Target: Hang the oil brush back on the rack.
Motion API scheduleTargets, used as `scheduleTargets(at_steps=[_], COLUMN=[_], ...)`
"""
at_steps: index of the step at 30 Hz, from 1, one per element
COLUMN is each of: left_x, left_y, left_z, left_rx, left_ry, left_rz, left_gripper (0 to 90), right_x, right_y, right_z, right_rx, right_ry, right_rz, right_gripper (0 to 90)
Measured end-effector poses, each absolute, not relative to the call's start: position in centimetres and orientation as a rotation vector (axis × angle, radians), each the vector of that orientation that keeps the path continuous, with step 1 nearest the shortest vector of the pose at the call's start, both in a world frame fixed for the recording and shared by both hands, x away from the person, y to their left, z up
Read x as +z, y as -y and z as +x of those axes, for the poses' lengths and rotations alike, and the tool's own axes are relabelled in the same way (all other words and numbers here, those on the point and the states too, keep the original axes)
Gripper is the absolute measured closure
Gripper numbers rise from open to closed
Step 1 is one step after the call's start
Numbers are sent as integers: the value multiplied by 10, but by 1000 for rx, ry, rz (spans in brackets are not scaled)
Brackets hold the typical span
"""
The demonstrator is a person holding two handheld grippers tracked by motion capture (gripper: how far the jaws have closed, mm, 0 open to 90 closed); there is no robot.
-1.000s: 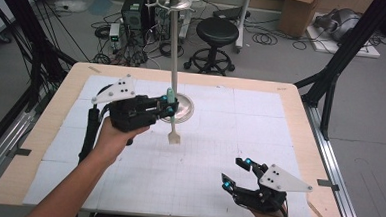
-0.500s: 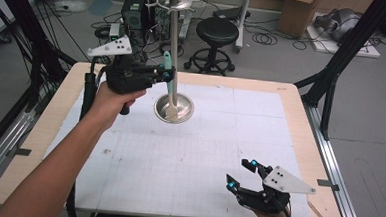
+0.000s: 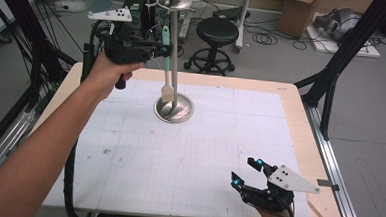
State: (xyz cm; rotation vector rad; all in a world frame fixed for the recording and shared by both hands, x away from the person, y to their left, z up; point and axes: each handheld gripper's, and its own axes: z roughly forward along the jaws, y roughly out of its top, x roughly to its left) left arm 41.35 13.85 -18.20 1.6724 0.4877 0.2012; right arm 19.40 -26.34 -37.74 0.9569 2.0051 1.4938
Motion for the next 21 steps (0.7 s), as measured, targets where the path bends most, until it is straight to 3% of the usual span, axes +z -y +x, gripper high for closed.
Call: scheduleTargets(at_steps=[21], left_x=[-167], left_y=[-140], left_z=[445], left_rx=[116], left_ry=[-458], left_rz=[1672], left_gripper=[826], right_x=[-381], right_y=[259], right_z=[197], right_rx=[1461], right_ry=[-2014], right_rz=[960], right_gripper=[299])
